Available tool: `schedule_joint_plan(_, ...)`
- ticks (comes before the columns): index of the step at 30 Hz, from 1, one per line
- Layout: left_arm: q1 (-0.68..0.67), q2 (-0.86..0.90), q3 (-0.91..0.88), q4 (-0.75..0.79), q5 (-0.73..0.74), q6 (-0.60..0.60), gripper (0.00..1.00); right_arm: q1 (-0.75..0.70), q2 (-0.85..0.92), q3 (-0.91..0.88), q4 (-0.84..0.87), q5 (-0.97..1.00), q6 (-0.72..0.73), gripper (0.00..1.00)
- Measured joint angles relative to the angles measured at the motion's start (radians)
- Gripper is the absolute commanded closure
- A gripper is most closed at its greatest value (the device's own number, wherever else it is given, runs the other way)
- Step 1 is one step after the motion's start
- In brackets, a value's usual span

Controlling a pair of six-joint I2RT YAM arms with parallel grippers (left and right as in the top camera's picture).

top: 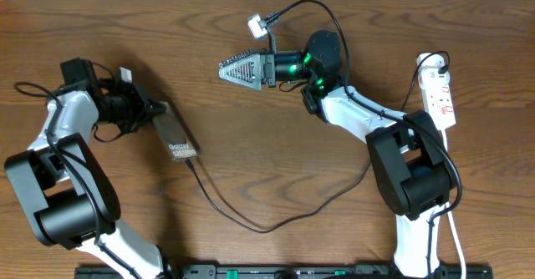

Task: Plug charger to phone and switch on socket
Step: 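Lower the phone with the left gripper toward the table left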

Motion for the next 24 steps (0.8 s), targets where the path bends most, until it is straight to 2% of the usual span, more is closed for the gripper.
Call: schedule_joint_plan(24,0.0,0.01,-0.09,0.046,-0.022,0.0,0.92,0.0,0.0,0.0,0.0,-0.003,0.0,0.01)
